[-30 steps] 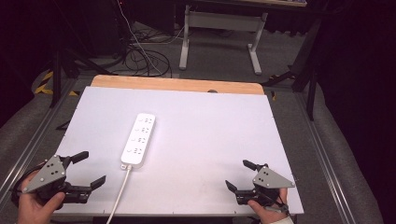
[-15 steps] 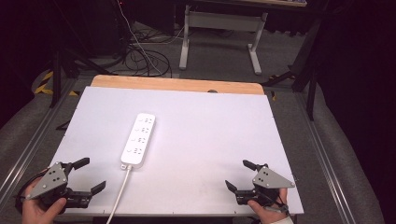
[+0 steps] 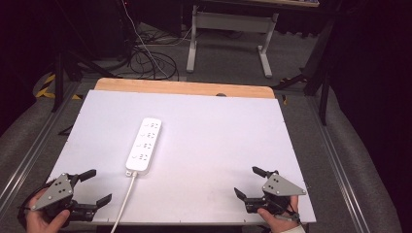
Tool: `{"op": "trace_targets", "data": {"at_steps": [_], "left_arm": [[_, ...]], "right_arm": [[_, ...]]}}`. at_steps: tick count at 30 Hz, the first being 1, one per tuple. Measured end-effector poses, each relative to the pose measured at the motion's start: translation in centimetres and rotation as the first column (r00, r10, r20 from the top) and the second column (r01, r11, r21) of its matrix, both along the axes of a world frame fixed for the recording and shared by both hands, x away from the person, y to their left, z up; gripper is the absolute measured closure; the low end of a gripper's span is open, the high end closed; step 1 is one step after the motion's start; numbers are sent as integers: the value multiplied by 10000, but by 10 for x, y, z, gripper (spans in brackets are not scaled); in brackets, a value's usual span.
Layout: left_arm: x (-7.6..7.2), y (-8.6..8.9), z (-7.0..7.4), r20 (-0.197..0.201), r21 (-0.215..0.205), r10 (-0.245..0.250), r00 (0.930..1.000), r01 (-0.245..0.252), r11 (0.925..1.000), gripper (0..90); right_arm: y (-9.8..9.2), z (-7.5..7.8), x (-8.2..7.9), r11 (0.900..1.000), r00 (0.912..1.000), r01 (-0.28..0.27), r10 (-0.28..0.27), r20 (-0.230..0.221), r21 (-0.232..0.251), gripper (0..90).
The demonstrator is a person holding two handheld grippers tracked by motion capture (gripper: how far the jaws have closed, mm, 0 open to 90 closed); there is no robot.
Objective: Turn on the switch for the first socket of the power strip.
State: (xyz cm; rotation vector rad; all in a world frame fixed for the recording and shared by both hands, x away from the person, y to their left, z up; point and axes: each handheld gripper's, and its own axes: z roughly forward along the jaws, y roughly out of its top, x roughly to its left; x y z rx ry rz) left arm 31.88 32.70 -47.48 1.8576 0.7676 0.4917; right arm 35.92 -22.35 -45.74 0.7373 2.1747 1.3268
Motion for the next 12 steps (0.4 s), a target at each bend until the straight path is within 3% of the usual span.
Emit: {"op": "trace_targets", "data": {"at_steps": [12], "left_arm": [[3, -2, 0, 65, -118, 320, 9995, -319, 9994, 80]], "right_arm": [[0, 0, 1, 10000, 10000, -11, 11, -18, -27, 120]]}}
